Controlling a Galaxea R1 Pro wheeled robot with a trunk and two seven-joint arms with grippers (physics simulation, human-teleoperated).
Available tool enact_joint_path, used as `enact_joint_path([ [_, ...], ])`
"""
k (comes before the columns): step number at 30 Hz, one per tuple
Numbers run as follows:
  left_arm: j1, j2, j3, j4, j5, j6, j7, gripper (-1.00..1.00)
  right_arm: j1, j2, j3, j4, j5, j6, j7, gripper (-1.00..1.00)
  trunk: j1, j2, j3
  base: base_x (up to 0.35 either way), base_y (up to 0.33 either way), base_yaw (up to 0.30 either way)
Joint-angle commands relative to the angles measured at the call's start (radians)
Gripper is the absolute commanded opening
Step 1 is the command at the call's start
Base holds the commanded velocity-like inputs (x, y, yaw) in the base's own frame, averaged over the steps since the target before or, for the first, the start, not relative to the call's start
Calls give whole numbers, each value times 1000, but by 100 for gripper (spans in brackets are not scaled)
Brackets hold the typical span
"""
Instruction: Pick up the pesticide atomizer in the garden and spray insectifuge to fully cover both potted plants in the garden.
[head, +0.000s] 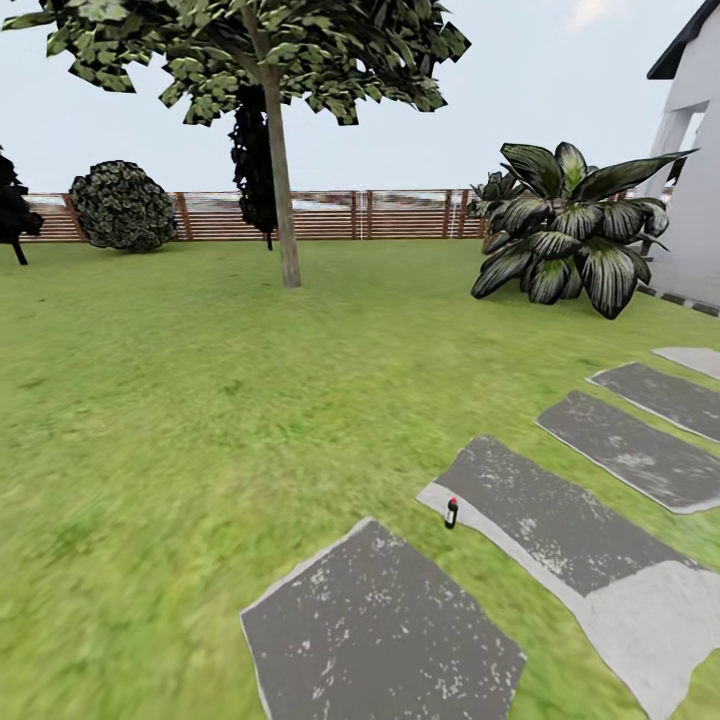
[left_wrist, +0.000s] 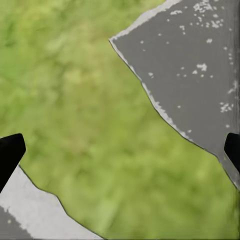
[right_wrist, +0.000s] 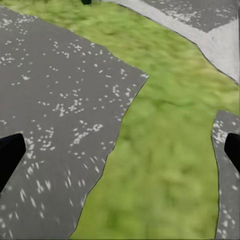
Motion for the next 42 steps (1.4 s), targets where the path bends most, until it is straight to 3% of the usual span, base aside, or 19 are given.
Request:
enact_joint_path([
  [1, -1, -1, 2, 1, 0, -3, 0, 100, -1, 1, -1, -22, 0, -3, 0, 100, 0, 0, -1, 285, -160, 0],
  [6, -1, -1, 2, 1, 1, -3, -1, 100, -2, 3, -3, -150, -2, -2, -1, 100, 0, 0, -1, 285, -161, 0],
  [10, -1, -1, 2, 1, 0, -3, 0, 100, -2, 35, 0, -232, 2, 3, 3, 100, 0, 0, -1, 285, -161, 0],
  [25, -1, -1, 2, 2, 0, -3, 0, 100, -3, 28, -5, -234, 1, 0, 0, 100, 0, 0, -1, 285, -161, -1],
  [32, -1, -1, 2, 2, 0, -3, 0, 100, -3, 29, -5, -225, 3, 21, 0, 100, 0, 0, -3, 285, -161, -287],
  [35, -1, -1, 2, 2, 0, -3, 0, 100, -3, 28, -4, -249, 2, 136, 1, 100, 0, 0, -5, 285, -161, -281],
  [40, -1, -2, 1, 2, 0, -3, 0, 100, -3, 23, -3, -384, 3, 368, 2, 100, 0, 0, -8, 285, -161, -276],
  [42, -1, -3, 1, 2, 0, -3, 0, 100, -3, 22, -3, -418, 3, 425, 2, 100, 0, 0, -10, 285, -161, -275],
])
